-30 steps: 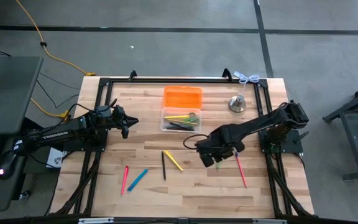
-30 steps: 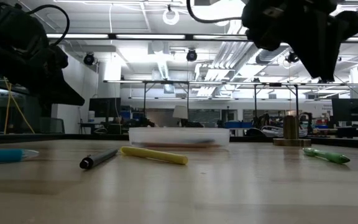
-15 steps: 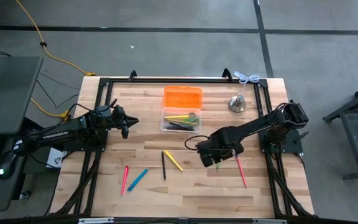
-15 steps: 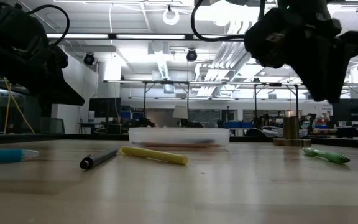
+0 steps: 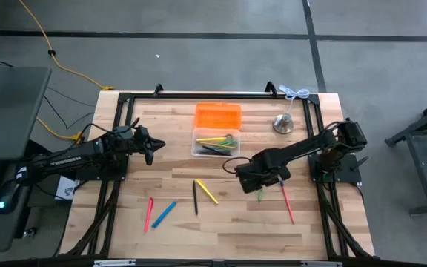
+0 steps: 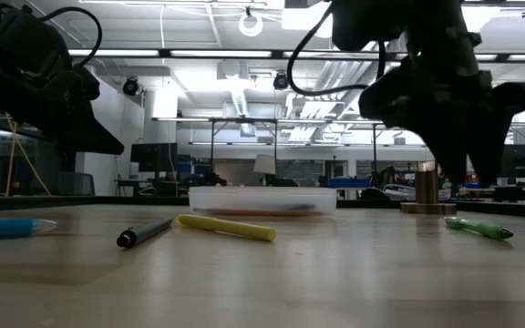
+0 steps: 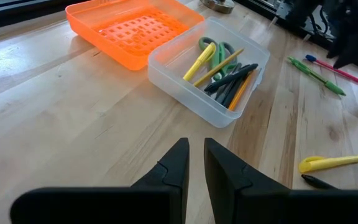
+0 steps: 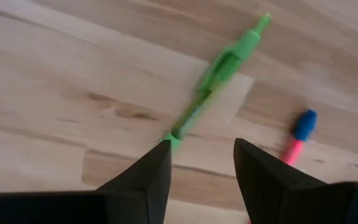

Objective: Pick & place school supplies into a supply box
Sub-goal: Put the green pen into the orange supply box

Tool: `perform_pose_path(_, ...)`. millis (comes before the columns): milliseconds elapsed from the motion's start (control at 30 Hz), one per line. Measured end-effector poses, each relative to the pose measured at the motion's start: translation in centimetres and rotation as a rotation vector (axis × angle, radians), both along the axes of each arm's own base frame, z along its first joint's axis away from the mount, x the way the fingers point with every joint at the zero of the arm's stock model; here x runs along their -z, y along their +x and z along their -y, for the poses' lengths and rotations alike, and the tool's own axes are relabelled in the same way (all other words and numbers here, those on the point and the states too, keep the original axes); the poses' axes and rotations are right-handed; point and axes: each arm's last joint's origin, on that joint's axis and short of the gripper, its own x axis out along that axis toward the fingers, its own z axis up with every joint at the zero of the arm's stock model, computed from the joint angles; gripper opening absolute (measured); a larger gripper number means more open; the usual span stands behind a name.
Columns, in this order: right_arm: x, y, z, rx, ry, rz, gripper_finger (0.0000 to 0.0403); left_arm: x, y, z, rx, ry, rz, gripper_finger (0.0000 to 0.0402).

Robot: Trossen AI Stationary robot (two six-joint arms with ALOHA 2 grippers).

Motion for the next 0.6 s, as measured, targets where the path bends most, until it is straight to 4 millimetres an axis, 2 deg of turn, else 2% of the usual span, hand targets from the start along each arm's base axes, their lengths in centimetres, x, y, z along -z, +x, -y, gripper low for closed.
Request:
perform_pose_path(200,1.5,0.1,0.3,0.056,0.015,0.054,0.0148,0.0,0.0,0.0,0.000,0.000,0.000,0.0079)
perform_pose_path(600,3.6,-1.1,0.4,0.117,0.020,0.028,0.0144,0.0,0.0,0.0,0.000,0.000,0.000,0.0079)
